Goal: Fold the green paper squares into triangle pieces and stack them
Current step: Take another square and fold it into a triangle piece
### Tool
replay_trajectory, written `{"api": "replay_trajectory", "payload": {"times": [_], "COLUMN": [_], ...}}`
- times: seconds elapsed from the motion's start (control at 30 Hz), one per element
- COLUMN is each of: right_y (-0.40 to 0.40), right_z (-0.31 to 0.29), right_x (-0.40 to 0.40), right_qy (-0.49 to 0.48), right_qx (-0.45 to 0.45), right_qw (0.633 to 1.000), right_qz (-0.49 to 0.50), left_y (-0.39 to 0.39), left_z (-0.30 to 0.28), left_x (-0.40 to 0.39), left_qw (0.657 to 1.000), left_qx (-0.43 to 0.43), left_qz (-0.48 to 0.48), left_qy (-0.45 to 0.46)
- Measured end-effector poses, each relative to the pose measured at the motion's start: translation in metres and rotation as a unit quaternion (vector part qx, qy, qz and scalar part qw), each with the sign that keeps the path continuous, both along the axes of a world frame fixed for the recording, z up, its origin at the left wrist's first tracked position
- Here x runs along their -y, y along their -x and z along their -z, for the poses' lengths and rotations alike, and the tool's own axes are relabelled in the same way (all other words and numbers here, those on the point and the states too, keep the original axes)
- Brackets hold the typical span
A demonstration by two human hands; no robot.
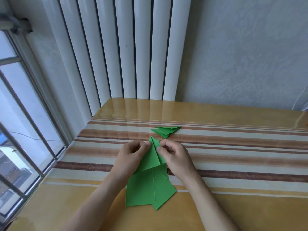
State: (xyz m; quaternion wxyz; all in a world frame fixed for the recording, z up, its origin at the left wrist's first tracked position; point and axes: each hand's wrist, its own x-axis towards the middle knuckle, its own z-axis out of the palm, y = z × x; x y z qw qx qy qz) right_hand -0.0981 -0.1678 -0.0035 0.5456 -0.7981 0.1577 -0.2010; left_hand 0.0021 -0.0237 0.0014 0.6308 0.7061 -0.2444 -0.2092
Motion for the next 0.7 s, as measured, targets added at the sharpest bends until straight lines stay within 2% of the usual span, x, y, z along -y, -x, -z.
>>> {"api": "replay_trajectory", "payload": {"times": [0.3,0.37,0.47,0.53,0.7], "right_y": [-0.001,-0.002,-0.003,-0.003,-0.005], "right_z": [-0.002,0.002,0.007,0.008,0.008], "right_x": [0.001,0.005,0.008,0.007,0.005], "right_qy": [-0.066,-0.071,-0.089,-0.102,-0.109], "right_qx": [0.017,0.021,0.017,0.012,0.009], "right_qw": [0.998,0.997,0.996,0.994,0.994], "right_qz": [0.009,0.017,0.026,0.028,0.032], "left_y": [0.0,0.0,-0.004,-0.005,-0.001], "left_z": [0.004,0.005,0.005,0.003,0.004], "left_x": [-0.001,0.0,-0.001,-0.002,0.001], "left_qw": [0.992,0.99,0.97,0.959,0.96], "left_qx": [0.105,0.133,0.237,0.277,0.275], "left_qz": [0.055,0.032,-0.037,-0.043,-0.001], "left_qy": [-0.035,-0.032,-0.043,-0.044,-0.047]}}
